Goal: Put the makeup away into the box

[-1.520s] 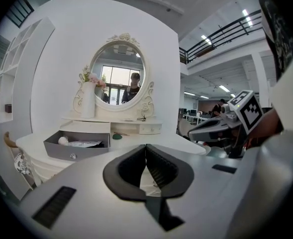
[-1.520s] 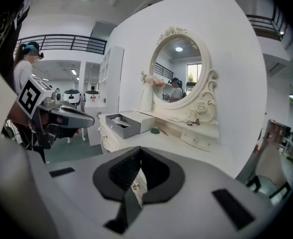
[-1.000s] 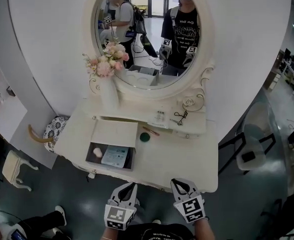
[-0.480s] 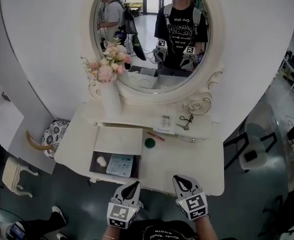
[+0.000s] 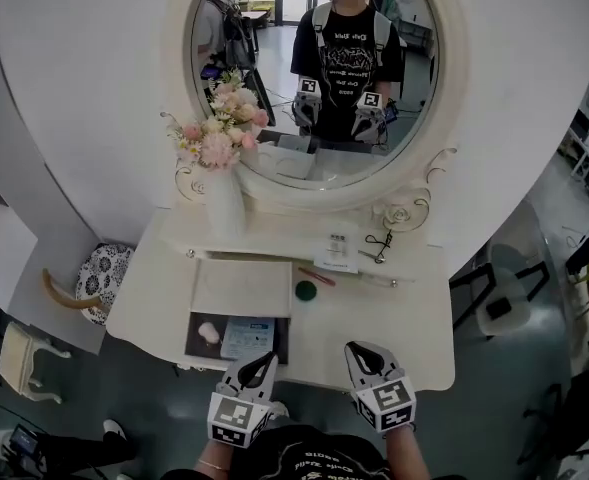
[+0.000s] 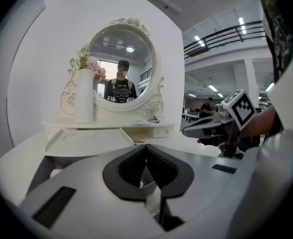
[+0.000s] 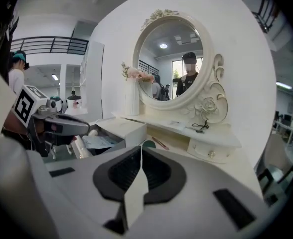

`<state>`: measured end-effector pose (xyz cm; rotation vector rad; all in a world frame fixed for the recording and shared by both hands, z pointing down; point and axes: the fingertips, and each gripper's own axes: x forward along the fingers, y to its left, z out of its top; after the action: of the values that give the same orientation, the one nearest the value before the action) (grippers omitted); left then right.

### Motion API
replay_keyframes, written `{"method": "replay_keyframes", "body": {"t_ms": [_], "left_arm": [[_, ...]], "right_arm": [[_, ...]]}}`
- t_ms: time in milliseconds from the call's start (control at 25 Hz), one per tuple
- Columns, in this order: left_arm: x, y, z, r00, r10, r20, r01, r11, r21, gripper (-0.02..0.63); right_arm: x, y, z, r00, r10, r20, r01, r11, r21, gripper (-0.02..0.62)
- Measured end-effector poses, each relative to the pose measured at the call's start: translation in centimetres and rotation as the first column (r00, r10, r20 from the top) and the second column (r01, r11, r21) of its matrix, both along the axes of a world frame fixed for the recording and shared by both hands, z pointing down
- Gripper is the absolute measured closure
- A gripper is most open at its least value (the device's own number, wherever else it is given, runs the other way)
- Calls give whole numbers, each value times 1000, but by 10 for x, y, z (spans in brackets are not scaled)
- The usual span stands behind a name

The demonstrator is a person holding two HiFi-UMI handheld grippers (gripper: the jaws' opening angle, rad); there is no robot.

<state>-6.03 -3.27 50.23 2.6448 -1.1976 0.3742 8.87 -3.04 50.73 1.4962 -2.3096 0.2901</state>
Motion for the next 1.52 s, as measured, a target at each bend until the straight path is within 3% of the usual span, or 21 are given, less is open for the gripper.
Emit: {"method": "replay_keyframes", "body": {"t_ms": [360,760,1120,1240,1520], "left_arm": [[-13,-21,0,998,49,29,-49,999,5,591],[-19,-35,-4,999,45,26,-45,999,6,591],[-25,-51,-9,1000,-31,-8,30,999,-12,591],[-25,-56,-10,998,-63,-12,63,998,-18,591],[-21,-64,-12,994,-112,5,112,994,-9,591]], "right_arm": [[-4,-14,3,995,97,-1,-97,995,-14,584],[-5,-26,3,992,127,-10,-127,992,-14,583],[-5,-53,-4,997,72,-22,-73,997,-10,583],[4,-65,-7,996,92,15,-92,996,-11,580],[13,-84,-6,998,57,27,-56,998,-24,534]]}}
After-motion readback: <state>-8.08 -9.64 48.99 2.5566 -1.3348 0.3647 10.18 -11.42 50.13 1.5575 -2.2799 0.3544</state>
